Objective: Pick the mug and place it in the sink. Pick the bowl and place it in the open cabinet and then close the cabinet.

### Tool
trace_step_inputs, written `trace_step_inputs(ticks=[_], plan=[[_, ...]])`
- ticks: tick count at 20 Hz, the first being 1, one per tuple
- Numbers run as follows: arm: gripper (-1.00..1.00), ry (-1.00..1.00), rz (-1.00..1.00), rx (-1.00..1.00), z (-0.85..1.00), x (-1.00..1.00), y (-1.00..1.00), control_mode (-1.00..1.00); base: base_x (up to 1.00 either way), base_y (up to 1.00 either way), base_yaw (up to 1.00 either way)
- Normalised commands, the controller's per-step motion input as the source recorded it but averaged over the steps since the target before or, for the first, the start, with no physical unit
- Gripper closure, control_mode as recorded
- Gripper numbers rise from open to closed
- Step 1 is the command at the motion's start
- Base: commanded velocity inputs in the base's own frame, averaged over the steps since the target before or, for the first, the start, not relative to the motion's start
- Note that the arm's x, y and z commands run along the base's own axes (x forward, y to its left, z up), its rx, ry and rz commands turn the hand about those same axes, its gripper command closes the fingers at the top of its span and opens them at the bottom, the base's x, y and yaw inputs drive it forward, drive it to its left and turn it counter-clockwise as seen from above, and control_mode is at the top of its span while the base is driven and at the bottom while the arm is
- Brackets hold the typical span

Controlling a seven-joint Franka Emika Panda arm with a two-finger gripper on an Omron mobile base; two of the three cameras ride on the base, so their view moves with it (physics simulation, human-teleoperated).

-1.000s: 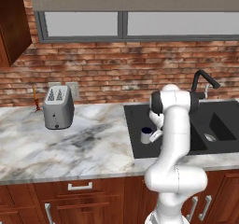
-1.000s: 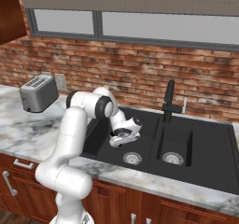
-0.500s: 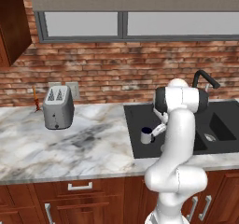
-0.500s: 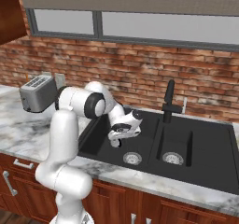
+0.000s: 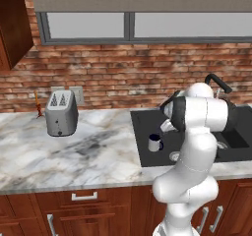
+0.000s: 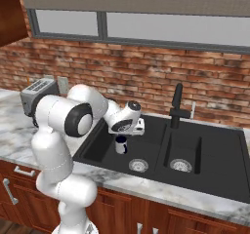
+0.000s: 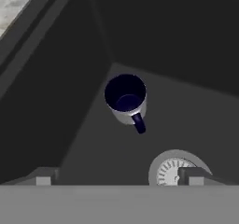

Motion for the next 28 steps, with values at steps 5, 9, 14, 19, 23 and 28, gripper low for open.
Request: trace_step_inputs(ticks=[5, 9, 14, 19, 23, 28], plan=[[-1.00, 0.01, -0.28, -0.15, 0.98, -0.33, 0.00, -1.00, 0.00, 0.00, 0.00], [-1.00, 0.00, -0.30, -0.15, 0.95, -0.37, 0.00, -1.00, 0.00, 0.00, 0.00], [-1.00, 0.02, -0.24, -0.07, 0.67, -0.42, 0.00, -1.00, 0.00, 0.00, 0.00], [-1.00, 0.00, -0.07, 0.00, 0.47, -0.56, 0.00, -1.00, 0.00, 0.00, 0.00], [-1.00, -0.02, 0.00, 0.01, 0.37, -0.40, 0.00, -1.00, 0.00, 0.00, 0.00], [-1.00, -0.07, 0.00, 0.00, 0.49, -0.29, 0.00, -1.00, 0.00, 0.00, 0.00]])
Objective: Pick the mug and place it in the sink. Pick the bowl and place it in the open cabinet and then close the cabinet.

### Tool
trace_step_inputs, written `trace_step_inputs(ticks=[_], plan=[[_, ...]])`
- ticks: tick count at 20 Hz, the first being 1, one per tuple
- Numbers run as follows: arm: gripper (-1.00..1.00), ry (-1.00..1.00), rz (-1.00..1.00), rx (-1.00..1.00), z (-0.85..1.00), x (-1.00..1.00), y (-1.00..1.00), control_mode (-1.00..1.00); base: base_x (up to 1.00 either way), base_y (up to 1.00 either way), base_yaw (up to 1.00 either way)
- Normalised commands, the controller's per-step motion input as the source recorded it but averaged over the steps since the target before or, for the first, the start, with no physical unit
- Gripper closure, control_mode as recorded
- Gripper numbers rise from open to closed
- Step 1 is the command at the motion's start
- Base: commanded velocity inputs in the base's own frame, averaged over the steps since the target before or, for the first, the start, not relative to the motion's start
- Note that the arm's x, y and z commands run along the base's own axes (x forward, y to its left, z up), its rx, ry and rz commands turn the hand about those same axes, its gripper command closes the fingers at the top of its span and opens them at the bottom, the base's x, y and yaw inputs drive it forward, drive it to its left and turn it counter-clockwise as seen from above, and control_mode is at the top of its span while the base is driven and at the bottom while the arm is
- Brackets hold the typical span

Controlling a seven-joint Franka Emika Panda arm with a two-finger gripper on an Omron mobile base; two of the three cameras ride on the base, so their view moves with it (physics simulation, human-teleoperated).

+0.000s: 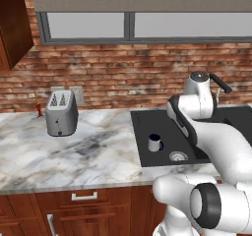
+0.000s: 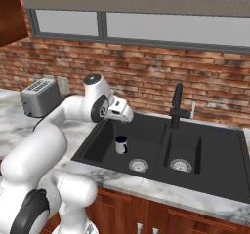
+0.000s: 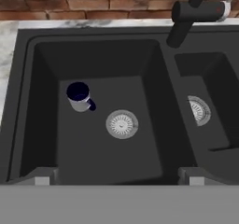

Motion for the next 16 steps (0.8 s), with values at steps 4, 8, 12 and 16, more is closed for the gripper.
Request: trace_step_inputs(ticks=[4, 8, 12, 16], plan=[[-1.00, -0.04, 0.00, 0.00, 0.37, -0.10, 0.00, -1.00, 0.00, 0.00, 0.00], [-1.00, 0.00, 0.00, 0.00, 0.23, -0.02, 0.10, -1.00, 0.00, 0.00, 0.00], [-1.00, 0.00, 0.00, 0.00, 0.28, 0.00, 0.00, -1.00, 0.00, 0.00, 0.00], [-1.00, 0.00, 0.00, 0.00, 0.21, -0.08, 0.06, -1.00, 0.00, 0.00, 0.00]])
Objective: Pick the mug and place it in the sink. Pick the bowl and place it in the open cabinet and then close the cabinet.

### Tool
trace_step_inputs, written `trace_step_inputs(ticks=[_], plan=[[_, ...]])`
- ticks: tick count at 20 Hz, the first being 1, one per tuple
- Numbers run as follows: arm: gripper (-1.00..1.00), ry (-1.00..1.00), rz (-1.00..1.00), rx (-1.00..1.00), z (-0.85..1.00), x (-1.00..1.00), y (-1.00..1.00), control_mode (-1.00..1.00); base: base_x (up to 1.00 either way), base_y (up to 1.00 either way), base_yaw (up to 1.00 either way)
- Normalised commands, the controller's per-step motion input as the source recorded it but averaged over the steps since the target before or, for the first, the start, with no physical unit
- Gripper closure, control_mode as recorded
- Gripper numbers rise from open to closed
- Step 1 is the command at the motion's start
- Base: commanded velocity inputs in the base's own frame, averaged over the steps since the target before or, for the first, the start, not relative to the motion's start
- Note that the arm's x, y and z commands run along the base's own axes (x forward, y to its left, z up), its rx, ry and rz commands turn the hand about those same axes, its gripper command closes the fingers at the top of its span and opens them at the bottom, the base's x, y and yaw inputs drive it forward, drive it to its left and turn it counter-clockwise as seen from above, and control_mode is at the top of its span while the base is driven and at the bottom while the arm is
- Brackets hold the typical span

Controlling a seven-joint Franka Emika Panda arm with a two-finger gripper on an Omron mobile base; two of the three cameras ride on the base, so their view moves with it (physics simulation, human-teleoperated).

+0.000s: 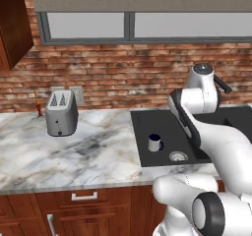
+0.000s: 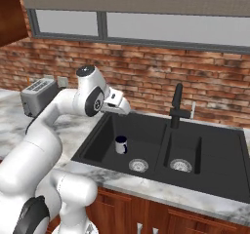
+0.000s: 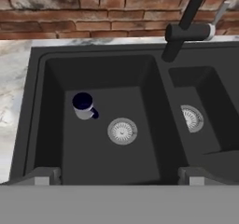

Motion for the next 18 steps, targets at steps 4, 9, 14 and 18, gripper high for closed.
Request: trace_step_inputs(ticks=[4, 9, 14, 18], plan=[[-1.00, 0.00, 0.00, 0.00, 0.13, -0.16, 0.00, 1.00, -0.07, 0.00, 0.00], [-1.00, 0.00, 0.00, 0.00, 0.00, 0.00, 0.00, 1.00, -0.36, -0.60, 0.00], [-1.00, 0.00, 0.00, 0.00, 0.00, 0.00, 0.00, 1.00, -0.17, -0.96, 0.00], [-1.00, 0.00, 0.00, 0.00, 0.00, 0.00, 0.00, 1.00, -0.16, -1.00, 0.01]])
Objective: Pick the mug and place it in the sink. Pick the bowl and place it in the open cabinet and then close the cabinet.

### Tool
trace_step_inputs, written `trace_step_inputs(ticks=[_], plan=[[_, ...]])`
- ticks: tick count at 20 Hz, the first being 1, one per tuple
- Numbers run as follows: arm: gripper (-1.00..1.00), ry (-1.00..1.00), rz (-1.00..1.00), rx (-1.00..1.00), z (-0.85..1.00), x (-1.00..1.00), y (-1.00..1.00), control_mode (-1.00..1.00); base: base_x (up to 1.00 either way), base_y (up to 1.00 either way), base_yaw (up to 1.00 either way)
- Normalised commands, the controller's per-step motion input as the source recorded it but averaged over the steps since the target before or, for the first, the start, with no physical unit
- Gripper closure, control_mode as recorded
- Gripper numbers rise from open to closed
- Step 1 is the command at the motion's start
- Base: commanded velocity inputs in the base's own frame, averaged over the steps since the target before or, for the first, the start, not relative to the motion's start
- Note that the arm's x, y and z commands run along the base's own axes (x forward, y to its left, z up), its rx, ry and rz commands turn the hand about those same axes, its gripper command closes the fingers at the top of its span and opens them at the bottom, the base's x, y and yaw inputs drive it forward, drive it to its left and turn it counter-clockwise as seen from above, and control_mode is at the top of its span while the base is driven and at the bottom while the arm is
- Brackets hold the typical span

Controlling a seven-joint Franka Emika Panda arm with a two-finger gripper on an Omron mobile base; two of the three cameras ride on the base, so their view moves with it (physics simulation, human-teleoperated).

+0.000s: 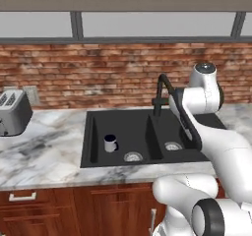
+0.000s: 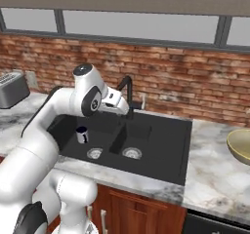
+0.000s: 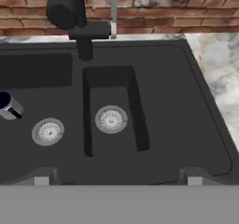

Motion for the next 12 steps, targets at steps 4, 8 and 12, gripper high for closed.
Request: trace_step_inputs(ticks=[4, 8, 12], plan=[[-1.00, 0.00, 0.00, 0.00, 0.00, 0.00, 0.00, 1.00, -0.06, -1.00, -0.03], [-1.00, 0.00, 0.00, 0.00, 0.00, 0.00, 0.00, 1.00, 0.00, -1.00, -0.06], [-1.00, 0.00, 0.00, 0.00, 0.00, 0.00, 0.00, 1.00, 0.07, -1.00, -0.03]])
